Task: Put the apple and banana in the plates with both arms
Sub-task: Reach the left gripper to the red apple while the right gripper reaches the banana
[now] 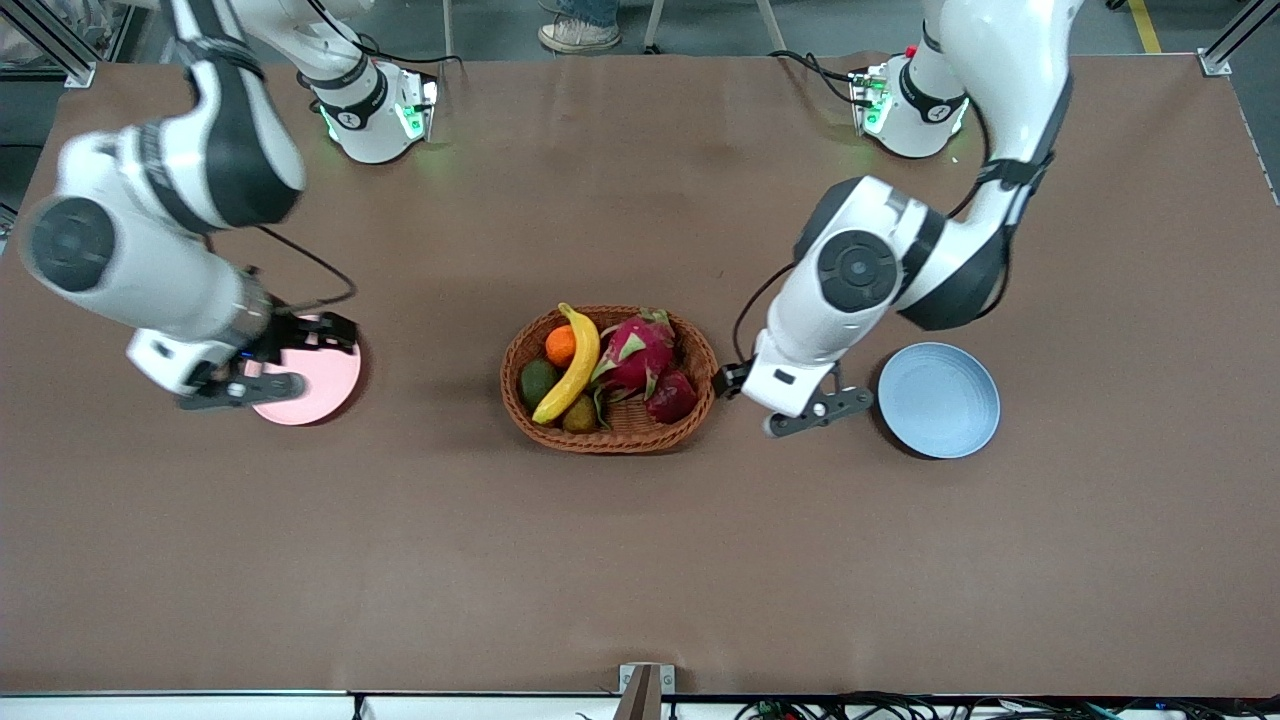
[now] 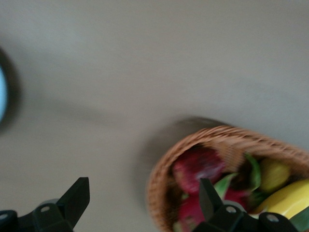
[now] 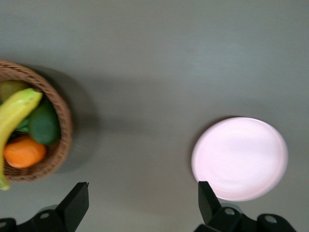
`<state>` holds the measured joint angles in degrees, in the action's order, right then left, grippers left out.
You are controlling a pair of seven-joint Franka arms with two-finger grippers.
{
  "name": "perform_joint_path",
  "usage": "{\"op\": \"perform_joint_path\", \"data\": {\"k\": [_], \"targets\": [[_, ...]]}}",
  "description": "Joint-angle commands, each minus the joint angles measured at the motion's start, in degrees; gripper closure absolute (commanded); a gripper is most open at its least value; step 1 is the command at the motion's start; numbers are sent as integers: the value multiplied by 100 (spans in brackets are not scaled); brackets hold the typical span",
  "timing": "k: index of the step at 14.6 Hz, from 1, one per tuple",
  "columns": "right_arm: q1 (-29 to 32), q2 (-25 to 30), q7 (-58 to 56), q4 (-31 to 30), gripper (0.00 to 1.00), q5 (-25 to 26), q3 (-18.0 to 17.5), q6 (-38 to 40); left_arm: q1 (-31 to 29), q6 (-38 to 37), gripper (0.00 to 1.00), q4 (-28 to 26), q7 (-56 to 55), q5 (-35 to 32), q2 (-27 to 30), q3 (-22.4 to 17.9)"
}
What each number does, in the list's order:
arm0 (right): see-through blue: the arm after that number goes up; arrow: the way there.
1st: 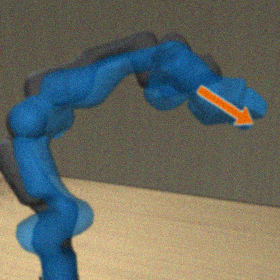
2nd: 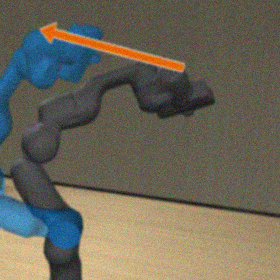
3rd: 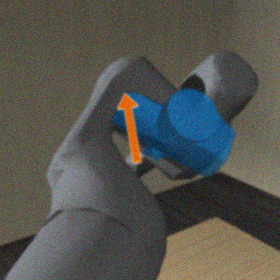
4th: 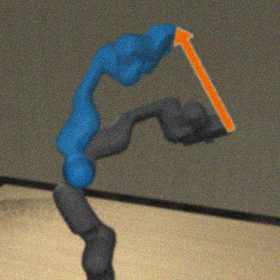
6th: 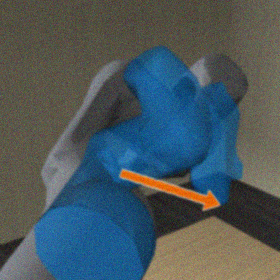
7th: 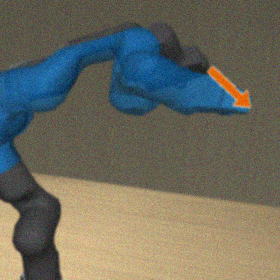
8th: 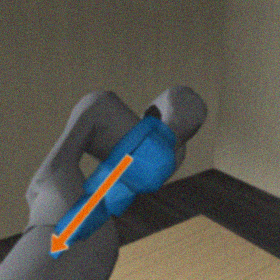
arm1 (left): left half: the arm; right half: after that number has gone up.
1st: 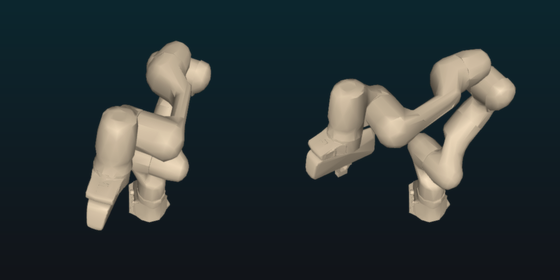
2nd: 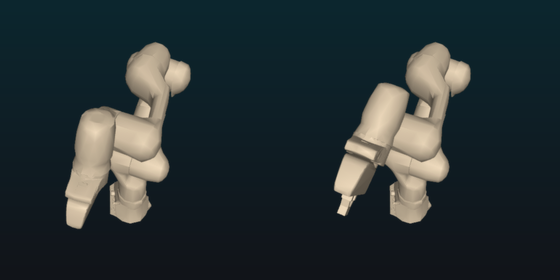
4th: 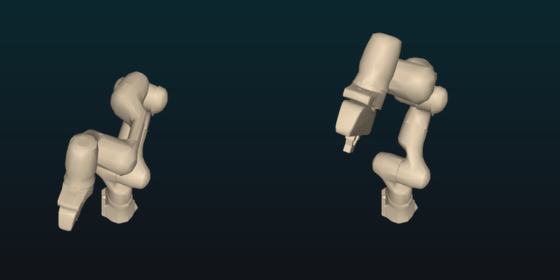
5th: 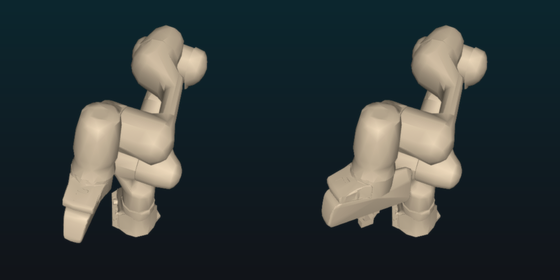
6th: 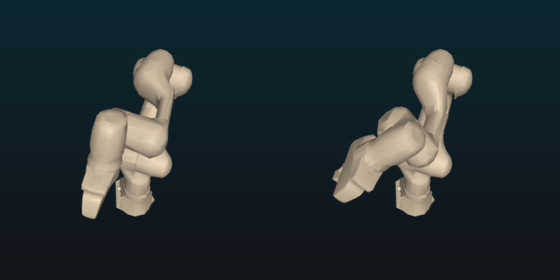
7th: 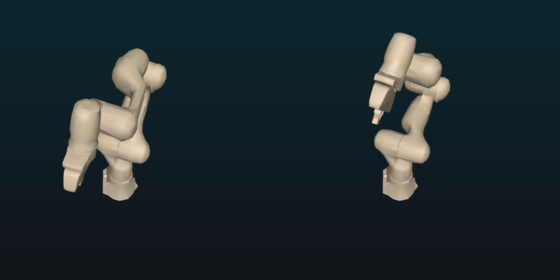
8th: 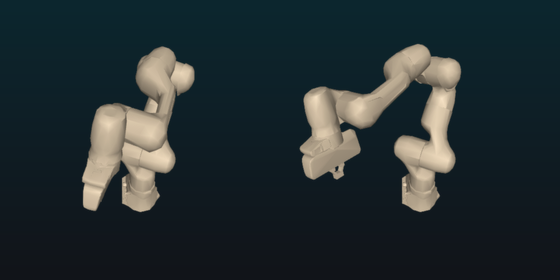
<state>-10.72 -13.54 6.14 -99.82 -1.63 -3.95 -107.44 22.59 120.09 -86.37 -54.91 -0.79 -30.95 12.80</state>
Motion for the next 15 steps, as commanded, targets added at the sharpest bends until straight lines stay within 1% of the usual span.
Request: {"op": "perform_joint_path", "data": {"k": [1,4,6,7,10,11,13,15], "targets": [[-710,-534,719,147,0,-83,44,-494,324,592,0,200,-922,79,-481,-32],[-1440,-1009,1755,173,0,-118,44,-1128,509,892,0,191,-1415,79,-806,-32],[-1652,-1229,2005,191,0,-135,35,-1428,562,1121,0,182,-1636,79,-939,-32],[-1697,-1282,2014,191,0,-196,35,-1428,563,1235,0,182,-1663,87,-1026,-23],[-1881,-1397,2005,191,0,-784,35,-1446,624,1596,0,182,-1751,263,-1246,-32],[-1916,-1406,2005,191,0,-873,35,-1437,685,1631,0,182,-1751,281,-1290,-32],[-2030,-1424,2023,164,3,-882,35,-1376,695,1631,0,182,-1751,290,-1387,-32],[-2136,-1432,2031,138,10,-909,26,-1358,721,1631,3,182,-1751,290,-1414,-32]]}}
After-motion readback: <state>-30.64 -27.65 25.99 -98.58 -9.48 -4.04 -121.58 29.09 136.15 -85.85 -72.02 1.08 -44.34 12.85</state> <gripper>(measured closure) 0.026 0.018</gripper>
